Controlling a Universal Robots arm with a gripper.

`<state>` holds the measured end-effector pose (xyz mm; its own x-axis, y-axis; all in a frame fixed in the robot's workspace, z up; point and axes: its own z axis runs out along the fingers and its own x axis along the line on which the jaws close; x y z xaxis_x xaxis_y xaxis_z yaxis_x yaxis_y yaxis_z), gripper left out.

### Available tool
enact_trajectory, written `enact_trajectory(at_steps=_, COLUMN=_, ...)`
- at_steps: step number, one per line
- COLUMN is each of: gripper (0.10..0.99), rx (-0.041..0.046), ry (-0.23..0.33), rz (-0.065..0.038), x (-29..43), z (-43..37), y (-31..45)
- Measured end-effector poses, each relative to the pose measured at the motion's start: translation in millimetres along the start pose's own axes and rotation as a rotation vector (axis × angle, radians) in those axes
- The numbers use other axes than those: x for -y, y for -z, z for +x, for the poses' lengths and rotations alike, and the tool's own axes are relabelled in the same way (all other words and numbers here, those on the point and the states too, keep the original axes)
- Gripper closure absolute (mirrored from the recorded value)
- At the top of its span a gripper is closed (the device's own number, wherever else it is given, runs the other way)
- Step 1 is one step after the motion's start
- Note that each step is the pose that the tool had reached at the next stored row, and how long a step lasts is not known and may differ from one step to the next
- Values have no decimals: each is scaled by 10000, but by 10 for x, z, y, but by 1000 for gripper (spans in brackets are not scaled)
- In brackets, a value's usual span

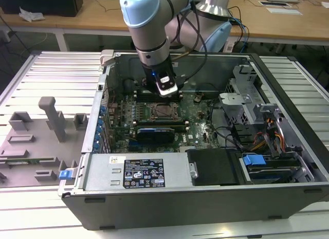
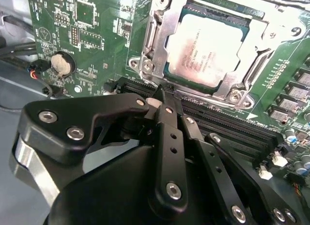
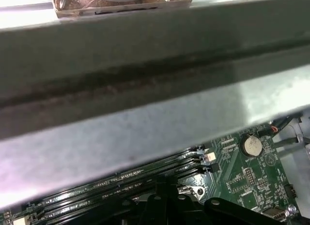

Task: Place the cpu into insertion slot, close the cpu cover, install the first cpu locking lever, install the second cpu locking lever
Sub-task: 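Install the first cpu locking lever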

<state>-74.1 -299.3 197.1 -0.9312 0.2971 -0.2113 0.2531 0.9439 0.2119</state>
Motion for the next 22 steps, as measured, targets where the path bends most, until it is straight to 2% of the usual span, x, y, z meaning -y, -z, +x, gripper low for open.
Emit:
enact_trajectory(at_steps=3, gripper=980, rx=25, ry=-52, rz=54, x=2, z=1, y=-6)
enact_trajectory(at_steps=13, gripper=980, rx=23, ry=-56, rz=41, x=0, z=-9, y=-22)
enact_trajectory(at_steps=15, gripper=980, rx=23, ry=-56, rz=41, x=-14, z=-23, y=44)
enact_trajectory(at_steps=17, gripper=980, rx=23, ry=-56, rz=40, x=-14, z=-23, y=45)
enact_trajectory(at_steps=22, gripper=980, rx=51, ry=-51, rz=33, x=1, z=-9, y=-22)
